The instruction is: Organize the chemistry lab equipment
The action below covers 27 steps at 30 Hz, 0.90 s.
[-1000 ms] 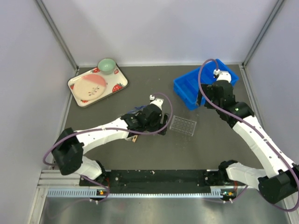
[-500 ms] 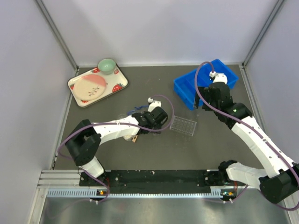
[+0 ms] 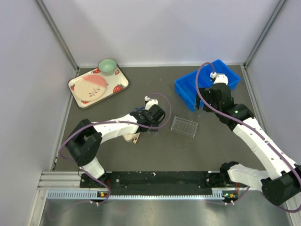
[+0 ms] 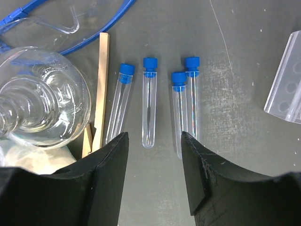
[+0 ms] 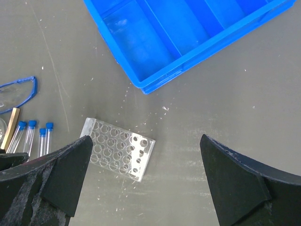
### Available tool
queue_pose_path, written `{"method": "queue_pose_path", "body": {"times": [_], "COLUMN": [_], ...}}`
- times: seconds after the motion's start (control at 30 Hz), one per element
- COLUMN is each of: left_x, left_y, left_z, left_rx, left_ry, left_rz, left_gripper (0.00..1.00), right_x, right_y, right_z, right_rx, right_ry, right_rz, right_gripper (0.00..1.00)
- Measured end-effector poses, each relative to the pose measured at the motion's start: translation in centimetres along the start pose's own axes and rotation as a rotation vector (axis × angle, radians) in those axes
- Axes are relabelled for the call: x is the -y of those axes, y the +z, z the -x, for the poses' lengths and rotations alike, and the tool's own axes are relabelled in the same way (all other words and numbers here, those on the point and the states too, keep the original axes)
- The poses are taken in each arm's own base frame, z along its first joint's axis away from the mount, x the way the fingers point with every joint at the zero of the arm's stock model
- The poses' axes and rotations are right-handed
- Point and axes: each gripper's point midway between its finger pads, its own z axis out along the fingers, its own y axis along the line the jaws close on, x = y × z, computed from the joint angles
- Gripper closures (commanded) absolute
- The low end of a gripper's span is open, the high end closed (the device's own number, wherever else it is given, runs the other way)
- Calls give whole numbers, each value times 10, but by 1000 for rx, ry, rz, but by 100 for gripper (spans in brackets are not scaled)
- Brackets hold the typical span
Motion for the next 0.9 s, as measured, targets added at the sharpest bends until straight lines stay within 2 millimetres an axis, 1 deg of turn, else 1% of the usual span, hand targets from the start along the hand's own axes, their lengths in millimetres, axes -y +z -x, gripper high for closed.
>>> {"method": "queue_pose_path", "body": {"times": [0.3, 0.5, 0.6, 0.63, 0.83, 0.9], "left_x": [-1, -6, -8, -8, -7, -5], "left_y": [15, 23, 25, 26, 35, 37], "left_z": [-9, -13, -13, -13, -18, -18], "left_rx": [-30, -44, -46, -46, -64, -58], "left_ry": [19, 18, 11, 10, 21, 21], "left_rz": [-16, -15, -18, -19, -26, -31], "left_gripper": [48, 49, 53, 56, 62, 66], "right_x": [-1, -2, -3, -4, -6, -6], "right_y": [0, 0, 1, 1, 1, 1], "right_z": [-1, -1, -2, -3, -3, -4], "right_rx": [-2, -3, -7, -9, -12, -12], "right_ry": [-9, -10, -13, -15, -19, -21], "right_rz": [5, 7, 8, 10, 14, 16], "right_gripper": [2, 2, 2, 2, 2, 2]}}
